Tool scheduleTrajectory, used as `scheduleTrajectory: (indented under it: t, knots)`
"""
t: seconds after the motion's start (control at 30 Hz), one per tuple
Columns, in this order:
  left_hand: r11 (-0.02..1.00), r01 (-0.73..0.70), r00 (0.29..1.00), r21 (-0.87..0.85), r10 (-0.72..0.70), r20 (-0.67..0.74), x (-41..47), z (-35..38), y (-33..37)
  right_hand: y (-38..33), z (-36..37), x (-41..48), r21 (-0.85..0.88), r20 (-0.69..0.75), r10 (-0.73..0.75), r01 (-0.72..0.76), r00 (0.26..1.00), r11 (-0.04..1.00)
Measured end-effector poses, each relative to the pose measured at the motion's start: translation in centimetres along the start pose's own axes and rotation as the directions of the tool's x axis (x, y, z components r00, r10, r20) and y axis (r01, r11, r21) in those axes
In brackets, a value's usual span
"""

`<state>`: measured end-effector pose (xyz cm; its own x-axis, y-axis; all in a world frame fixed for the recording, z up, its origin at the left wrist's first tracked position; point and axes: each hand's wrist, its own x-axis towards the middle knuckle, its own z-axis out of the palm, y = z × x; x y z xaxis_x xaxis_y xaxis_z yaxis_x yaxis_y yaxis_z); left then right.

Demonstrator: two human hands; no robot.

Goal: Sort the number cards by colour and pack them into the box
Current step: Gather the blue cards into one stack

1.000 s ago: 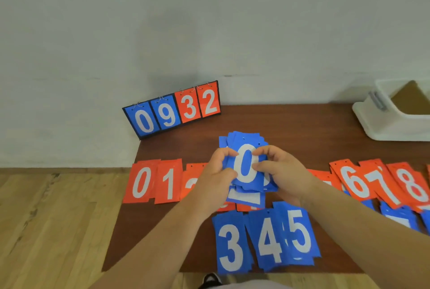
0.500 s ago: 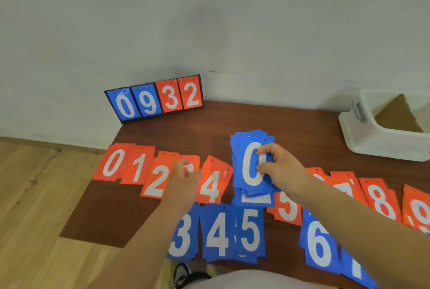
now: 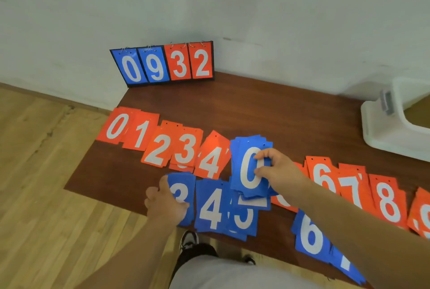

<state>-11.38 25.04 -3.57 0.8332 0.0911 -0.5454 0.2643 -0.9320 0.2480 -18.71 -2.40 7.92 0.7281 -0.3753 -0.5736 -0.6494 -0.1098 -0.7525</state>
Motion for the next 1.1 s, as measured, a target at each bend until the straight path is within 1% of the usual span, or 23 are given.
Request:
scheduleTrajectory:
  t: [0.1,0.23,0.37,0.43,0.63,0.73,0.8,0.87,0.93,1.03,1.1]
  knots:
    - [0.997,-0.025,0.998,-0.073,0.029,0.06,0.9,-0.3,-0.5,-0.5,1.0,0.4,-0.006,-0.011,0.004,-0.004,1.0,1.0]
    - [0.988,-0.091,0.993,-0.128,0.1,0.062,0.9,-0.7,-1.2,-1.0,2.6,0.7,0.006,-0.032,0.023,-0.023,0.999,1.0]
    - [0.983,-0.152,0.986,-0.1,0.157,0.051,0.7,-0.6,-1.8,-1.2,4.4,0.9,0.014,-0.036,0.054,-0.053,0.998,0.998]
    - [0.979,-0.167,0.984,-0.116,0.173,0.043,0.5,-0.8,-1.9,-1.3,5.2,0.8,0.001,-0.029,0.064,-0.064,0.998,0.998]
    - [0.93,-0.267,0.954,-0.252,0.293,0.071,1.2,-2.8,-2.6,-2.0,7.1,0.9,-0.006,-0.047,0.08,-0.08,0.996,0.997]
    - [0.88,-0.254,0.942,-0.401,0.32,0.105,2.2,-5.1,-3.3,-2.6,7.9,1.0,0.002,-0.07,0.086,-0.087,0.994,0.996]
    - [0.838,-0.278,0.922,-0.469,0.37,0.114,3.0,-6.7,-3.8,-3.1,8.5,1.0,0.018,-0.083,0.101,-0.1,0.991,0.995]
    - [0.815,-0.319,0.912,-0.483,0.403,0.077,3.6,-8.4,-4.0,-3.9,9.2,0.9,0.036,-0.084,0.101,-0.099,0.991,0.994]
    - [0.793,-0.337,0.913,-0.508,0.407,0.029,3.9,-10.0,-3.5,-4.8,9.8,0.8,0.061,-0.07,0.094,-0.09,0.993,0.994]
    - [0.763,-0.378,0.904,-0.525,0.426,-0.032,4.1,-11.9,-2.1,-6.1,10.5,0.4,0.091,-0.023,0.063,-0.061,0.998,0.994]
    - [0.728,-0.419,0.883,-0.542,0.467,-0.055,4.0,-12.7,-1.1,-7.0,10.6,0.0,0.163,0.034,0.033,-0.038,0.999,0.986]
